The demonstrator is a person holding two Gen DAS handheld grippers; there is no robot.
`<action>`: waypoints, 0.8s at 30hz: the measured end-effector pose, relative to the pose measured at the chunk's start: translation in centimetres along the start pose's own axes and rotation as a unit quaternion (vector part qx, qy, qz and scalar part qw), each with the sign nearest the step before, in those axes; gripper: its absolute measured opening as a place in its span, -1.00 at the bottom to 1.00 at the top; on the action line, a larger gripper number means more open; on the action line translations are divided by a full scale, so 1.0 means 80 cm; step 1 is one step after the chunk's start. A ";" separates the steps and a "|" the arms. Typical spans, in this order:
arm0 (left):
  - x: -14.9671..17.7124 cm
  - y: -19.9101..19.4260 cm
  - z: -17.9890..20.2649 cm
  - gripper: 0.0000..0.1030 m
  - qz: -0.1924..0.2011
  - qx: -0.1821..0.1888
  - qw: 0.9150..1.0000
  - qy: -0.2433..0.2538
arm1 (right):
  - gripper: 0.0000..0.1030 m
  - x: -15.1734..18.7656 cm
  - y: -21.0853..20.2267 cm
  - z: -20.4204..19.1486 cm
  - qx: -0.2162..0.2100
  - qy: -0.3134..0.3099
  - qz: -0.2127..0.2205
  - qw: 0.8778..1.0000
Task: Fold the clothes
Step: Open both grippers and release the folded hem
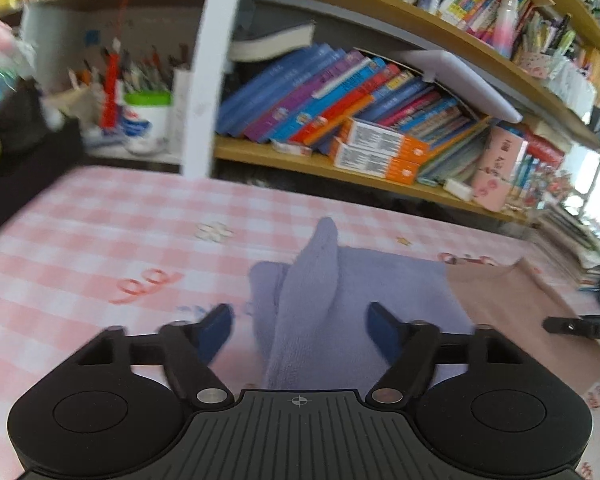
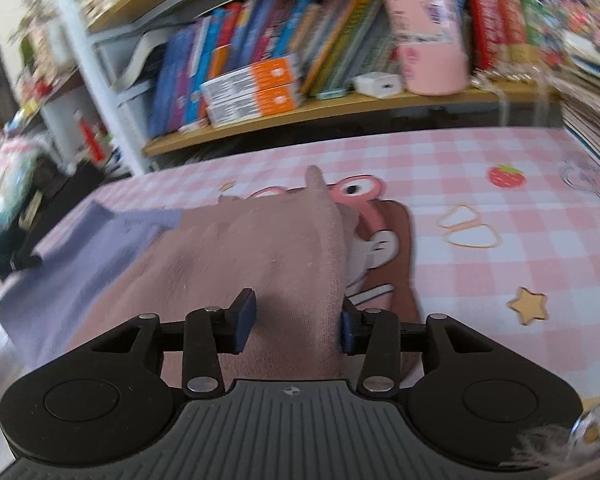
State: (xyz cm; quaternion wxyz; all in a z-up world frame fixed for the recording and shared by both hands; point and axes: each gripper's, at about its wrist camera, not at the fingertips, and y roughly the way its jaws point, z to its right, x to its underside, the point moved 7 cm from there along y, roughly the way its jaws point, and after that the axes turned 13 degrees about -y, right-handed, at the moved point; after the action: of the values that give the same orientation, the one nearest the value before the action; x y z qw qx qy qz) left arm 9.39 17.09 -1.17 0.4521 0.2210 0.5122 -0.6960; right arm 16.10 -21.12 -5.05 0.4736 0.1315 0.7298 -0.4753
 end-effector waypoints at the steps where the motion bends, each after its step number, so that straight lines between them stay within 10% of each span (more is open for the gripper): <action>1: -0.002 -0.006 -0.002 0.73 0.007 -0.014 1.000 0.004 | -0.15 0.000 0.001 -0.009 0.003 -0.014 0.001 1.000; 10: -0.006 -0.040 -0.005 0.94 0.063 -0.068 0.995 0.030 | -0.11 0.003 0.006 -0.082 -0.036 -0.093 0.006 0.995; 24: 0.055 -0.035 0.016 0.98 0.025 -0.138 0.977 0.160 | 0.16 -0.009 -0.009 -0.055 -0.008 -0.065 0.038 0.997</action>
State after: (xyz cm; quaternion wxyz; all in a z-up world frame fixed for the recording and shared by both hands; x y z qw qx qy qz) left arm 5.02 14.32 -2.62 0.4077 0.2780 0.6636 -0.5623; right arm 13.49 -17.70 -3.59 0.5388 0.1239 0.6955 -0.4590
